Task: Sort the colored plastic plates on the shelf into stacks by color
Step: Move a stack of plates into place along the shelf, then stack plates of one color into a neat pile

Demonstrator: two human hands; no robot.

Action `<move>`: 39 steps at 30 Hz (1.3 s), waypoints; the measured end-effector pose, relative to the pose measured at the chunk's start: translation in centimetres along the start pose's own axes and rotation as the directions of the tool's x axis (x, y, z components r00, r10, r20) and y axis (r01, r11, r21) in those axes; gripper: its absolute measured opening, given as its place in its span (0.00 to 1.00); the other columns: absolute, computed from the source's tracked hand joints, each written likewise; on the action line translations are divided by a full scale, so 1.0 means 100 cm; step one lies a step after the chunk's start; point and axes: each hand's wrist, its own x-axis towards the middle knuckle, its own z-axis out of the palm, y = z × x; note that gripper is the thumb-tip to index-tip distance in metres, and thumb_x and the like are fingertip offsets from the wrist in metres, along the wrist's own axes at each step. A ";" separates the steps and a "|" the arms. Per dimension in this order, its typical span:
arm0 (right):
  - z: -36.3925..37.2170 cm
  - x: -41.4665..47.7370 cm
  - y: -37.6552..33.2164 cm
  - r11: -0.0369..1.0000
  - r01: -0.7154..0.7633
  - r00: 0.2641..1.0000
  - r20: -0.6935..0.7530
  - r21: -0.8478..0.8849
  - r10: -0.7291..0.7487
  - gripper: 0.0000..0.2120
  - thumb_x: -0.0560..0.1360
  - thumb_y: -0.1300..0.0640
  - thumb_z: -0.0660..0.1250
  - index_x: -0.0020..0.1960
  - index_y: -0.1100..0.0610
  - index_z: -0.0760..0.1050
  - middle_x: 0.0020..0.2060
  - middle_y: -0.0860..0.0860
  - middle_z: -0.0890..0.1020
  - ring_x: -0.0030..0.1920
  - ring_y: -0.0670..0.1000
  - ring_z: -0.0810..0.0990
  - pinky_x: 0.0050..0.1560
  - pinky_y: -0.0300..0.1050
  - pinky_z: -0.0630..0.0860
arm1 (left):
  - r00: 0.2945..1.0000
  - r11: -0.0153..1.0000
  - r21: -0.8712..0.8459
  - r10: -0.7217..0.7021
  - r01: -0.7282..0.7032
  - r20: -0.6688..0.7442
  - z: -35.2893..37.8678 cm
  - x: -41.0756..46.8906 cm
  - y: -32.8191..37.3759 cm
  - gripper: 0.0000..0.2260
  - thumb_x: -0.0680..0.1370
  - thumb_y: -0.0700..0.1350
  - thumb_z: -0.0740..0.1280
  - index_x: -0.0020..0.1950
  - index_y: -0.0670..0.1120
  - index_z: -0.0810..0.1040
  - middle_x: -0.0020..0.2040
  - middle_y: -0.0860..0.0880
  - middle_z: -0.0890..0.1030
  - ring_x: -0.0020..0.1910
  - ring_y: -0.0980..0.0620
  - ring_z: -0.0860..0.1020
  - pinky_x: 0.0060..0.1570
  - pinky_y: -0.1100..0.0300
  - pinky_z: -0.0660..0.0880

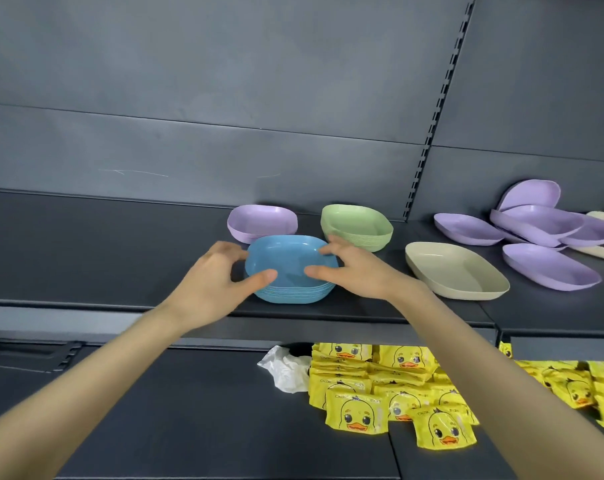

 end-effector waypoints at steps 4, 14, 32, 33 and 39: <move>-0.033 -0.007 -0.003 0.995 -0.035 0.996 -0.083 -0.094 0.028 0.27 0.75 0.46 0.66 0.65 0.63 0.70 0.66 0.57 0.72 0.67 0.57 0.69 0.66 0.47 0.66 | 0.989 0.953 0.265 0.138 -0.147 0.051 -0.009 0.018 0.027 0.22 0.76 0.55 0.64 0.68 0.49 0.70 0.66 0.51 0.71 0.68 0.49 0.66 0.63 0.58 0.64; -0.158 -0.088 0.032 0.955 -0.102 0.932 -0.362 -0.278 -0.006 0.22 0.75 0.50 0.67 0.66 0.58 0.70 0.64 0.56 0.72 0.61 0.54 0.71 0.48 0.37 0.62 | 0.906 0.822 0.385 0.404 -0.420 0.128 0.016 0.075 0.166 0.26 0.76 0.55 0.64 0.72 0.48 0.65 0.66 0.47 0.69 0.68 0.46 0.64 0.67 0.49 0.64; -0.289 -0.327 0.255 0.890 -0.253 0.890 -0.452 -0.378 0.061 0.17 0.75 0.55 0.66 0.63 0.55 0.73 0.56 0.54 0.77 0.51 0.53 0.74 0.46 0.44 0.68 | 0.833 0.778 0.298 0.524 -0.553 0.179 0.241 0.037 0.402 0.23 0.76 0.56 0.65 0.69 0.52 0.67 0.67 0.51 0.71 0.65 0.49 0.67 0.63 0.53 0.66; -0.293 -0.331 0.264 0.887 -0.257 0.896 -0.439 -0.384 0.070 0.18 0.76 0.55 0.66 0.65 0.55 0.72 0.59 0.54 0.76 0.54 0.54 0.74 0.49 0.46 0.70 | 0.832 0.776 0.301 0.523 -0.554 0.183 0.250 0.038 0.410 0.23 0.76 0.57 0.65 0.69 0.53 0.67 0.67 0.52 0.71 0.66 0.49 0.67 0.63 0.53 0.66; -0.319 -0.326 0.311 0.880 -0.269 0.896 -0.436 -0.393 0.079 0.19 0.76 0.52 0.64 0.65 0.56 0.71 0.63 0.53 0.74 0.60 0.55 0.73 0.51 0.45 0.70 | 0.855 0.798 0.306 0.478 -0.519 0.202 0.284 0.062 0.441 0.24 0.75 0.56 0.65 0.70 0.52 0.67 0.67 0.50 0.71 0.65 0.49 0.68 0.62 0.51 0.68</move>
